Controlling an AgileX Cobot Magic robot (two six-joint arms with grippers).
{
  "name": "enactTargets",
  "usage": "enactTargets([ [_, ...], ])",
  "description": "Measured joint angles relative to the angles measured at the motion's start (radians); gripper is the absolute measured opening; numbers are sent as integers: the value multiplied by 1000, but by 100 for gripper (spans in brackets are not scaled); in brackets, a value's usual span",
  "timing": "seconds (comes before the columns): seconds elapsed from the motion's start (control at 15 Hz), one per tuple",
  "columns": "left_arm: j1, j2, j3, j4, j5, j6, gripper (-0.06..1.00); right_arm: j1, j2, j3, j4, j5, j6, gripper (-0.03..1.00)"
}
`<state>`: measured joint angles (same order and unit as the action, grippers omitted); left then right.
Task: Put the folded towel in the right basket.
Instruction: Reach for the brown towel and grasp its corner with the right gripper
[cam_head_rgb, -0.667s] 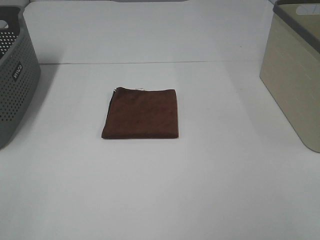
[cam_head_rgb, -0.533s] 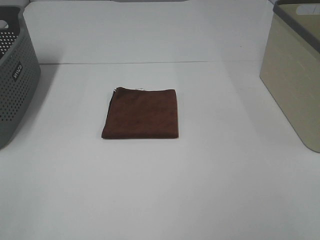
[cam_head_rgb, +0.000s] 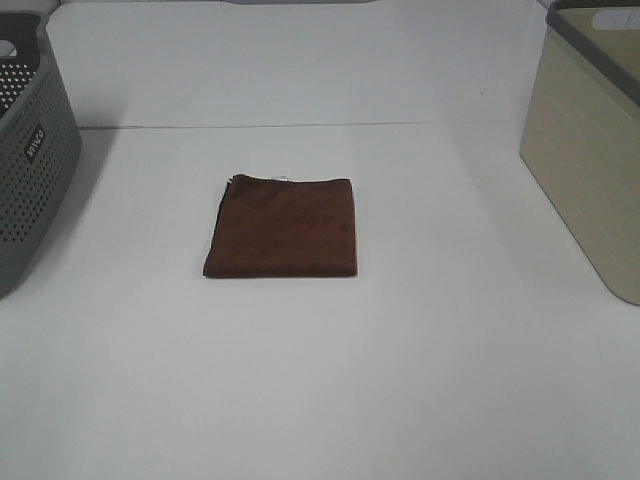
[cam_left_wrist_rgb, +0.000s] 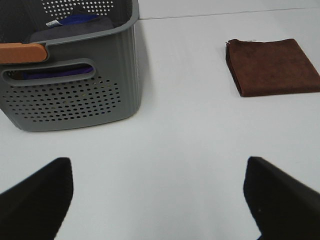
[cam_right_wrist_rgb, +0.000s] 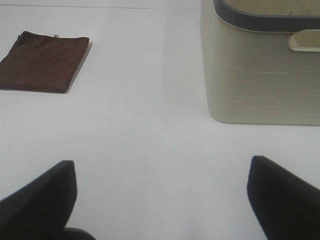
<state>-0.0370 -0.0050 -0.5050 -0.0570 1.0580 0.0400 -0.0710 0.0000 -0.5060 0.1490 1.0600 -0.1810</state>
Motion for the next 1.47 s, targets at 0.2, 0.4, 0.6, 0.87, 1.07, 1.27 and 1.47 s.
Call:
enactTargets([
  [0.2,0,0,0,0,0,0,88,0,0,0,0,0,0,87],
  [0.4,0,0,0,0,0,0,88,0,0,0,0,0,0,87],
  [0.6,0,0,0,0,0,0,88,0,0,0,0,0,0,87],
  [0.87,0,0,0,0,0,0,88,0,0,0,0,0,0,87],
  [1.07,0,0,0,0,0,0,88,0,0,0,0,0,0,87],
  [1.27,0,0,0,0,0,0,88,0,0,0,0,0,0,87],
  [1.47,0,0,0,0,0,0,88,0,0,0,0,0,0,87],
])
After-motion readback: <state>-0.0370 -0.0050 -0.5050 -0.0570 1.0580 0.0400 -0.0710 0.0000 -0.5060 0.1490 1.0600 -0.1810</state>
